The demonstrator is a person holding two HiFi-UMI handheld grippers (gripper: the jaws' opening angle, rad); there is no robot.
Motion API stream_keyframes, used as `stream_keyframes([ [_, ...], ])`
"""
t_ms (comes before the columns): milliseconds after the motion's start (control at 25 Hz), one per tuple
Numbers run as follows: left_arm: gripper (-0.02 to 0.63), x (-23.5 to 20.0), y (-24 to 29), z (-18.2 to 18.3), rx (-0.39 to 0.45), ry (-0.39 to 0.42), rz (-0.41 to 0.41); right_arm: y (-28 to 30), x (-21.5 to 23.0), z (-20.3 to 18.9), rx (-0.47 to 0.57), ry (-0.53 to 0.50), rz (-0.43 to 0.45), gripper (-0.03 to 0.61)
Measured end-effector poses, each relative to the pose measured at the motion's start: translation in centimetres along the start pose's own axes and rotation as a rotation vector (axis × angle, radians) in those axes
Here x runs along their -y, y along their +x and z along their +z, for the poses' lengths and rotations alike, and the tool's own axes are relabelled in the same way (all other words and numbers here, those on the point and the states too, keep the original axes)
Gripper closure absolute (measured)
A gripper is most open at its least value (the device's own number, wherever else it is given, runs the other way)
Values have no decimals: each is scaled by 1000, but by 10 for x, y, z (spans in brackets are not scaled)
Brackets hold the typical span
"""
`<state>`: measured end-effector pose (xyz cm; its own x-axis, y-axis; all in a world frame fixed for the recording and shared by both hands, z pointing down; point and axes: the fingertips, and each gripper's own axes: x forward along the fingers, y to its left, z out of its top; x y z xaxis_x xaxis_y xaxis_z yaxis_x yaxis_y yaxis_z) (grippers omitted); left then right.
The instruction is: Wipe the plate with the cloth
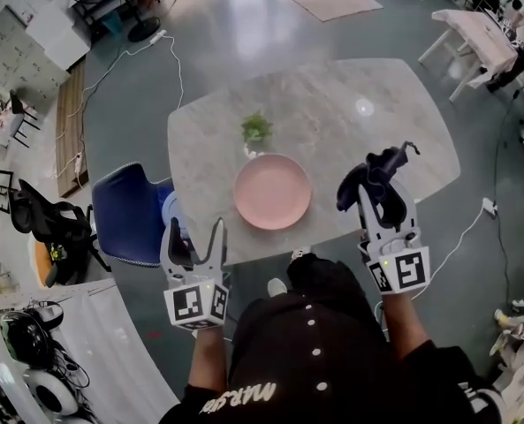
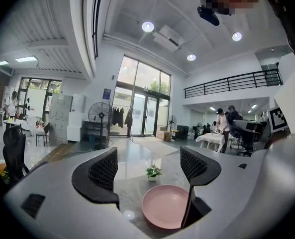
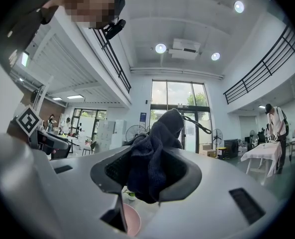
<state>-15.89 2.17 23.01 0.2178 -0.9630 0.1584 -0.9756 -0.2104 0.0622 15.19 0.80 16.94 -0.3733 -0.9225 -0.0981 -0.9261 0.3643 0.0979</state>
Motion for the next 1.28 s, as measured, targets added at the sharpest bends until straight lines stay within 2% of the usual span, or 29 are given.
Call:
stream_keyframes([
  [320, 227, 7, 34, -9, -26, -20, 24, 24, 24, -19, -11, 13, 20, 440],
  [520, 227, 6, 69, -6, -80, -16, 63, 65, 46, -28, -41, 25, 61, 440],
  [760, 227, 14, 76, -27, -149, -7, 95, 77, 54, -45, -69, 13, 134, 440],
  [960, 227, 0, 94, -41, -196, -48, 140, 113, 43, -78, -138, 6, 231, 440],
  [1280, 227, -16, 103, -94, -306, -120, 120, 147, -9, -110, -179, -24, 342, 440],
])
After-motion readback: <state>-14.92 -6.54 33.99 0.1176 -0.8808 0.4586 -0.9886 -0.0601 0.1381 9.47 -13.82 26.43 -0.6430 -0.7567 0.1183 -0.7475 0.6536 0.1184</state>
